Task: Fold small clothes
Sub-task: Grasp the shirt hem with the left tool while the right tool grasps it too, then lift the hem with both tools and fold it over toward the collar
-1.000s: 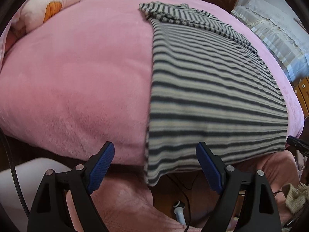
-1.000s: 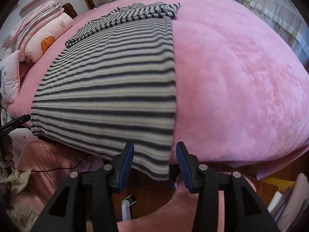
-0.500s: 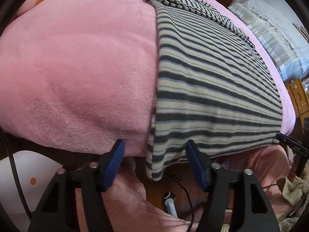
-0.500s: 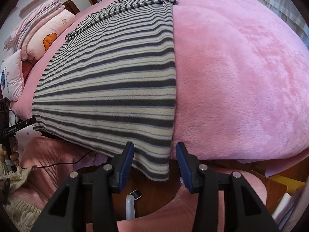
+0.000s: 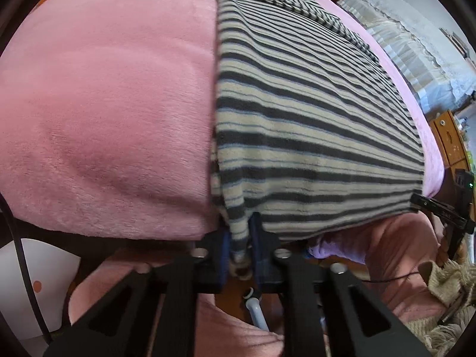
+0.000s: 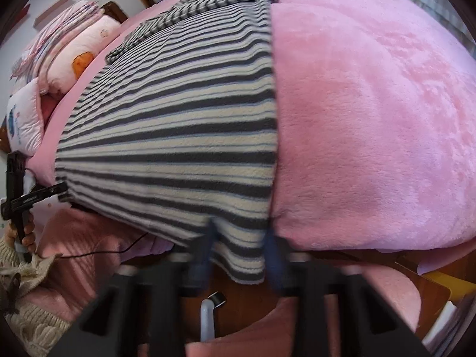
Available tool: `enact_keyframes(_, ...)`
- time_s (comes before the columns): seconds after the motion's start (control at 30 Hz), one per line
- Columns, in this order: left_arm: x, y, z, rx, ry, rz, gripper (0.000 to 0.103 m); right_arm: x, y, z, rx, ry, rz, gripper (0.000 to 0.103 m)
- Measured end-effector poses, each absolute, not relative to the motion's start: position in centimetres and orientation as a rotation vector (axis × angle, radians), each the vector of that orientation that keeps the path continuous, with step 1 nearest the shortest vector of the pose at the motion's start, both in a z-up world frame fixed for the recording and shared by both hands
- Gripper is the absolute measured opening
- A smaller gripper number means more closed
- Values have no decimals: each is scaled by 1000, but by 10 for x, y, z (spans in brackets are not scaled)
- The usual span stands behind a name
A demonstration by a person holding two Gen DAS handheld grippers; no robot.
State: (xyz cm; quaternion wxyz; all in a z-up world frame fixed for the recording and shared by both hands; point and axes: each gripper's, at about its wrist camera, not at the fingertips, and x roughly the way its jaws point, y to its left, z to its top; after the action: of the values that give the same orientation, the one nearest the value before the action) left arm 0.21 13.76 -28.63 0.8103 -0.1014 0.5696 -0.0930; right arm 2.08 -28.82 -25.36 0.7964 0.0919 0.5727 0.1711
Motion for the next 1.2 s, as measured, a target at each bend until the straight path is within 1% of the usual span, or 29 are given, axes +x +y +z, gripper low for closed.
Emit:
enact_keyframes(0.07, 2, 126, -281, -190, 1214, -228, 6, 19, -285, -250, 173, 1219, 371, 6)
enact_keyframes(0.2, -2, 110, -263, -179, 1191, -271, 5, 14, -280, -233, 159, 1185, 407, 5)
enact_keyframes(0.37, -1, 109, -227, -300, 1102, -337, 5, 14, -283, -198, 177, 1107, 465, 5)
enact_keyframes(0.53, 20, 113, -185, -422, 1005, -327, 5, 28, -291, -153, 232, 993, 494, 5)
enact_keyframes(0.63, 43, 122, -158, -503, 948, -290, 5, 48, -298, -123, 252, 921, 494, 5)
enact_keyframes(0.87, 113, 148, -103, -567, 840, -151, 5, 116, -300, -68, 244, 800, 467, 5)
enact_keyframes(1.0, 159, 168, -87, -614, 807, -91, 5, 165, -303, -51, 262, 766, 432, 5)
enact_keyframes(1.2, 223, 180, -82, -665, 785, -30, 5, 232, -304, -52, 288, 771, 402, 5)
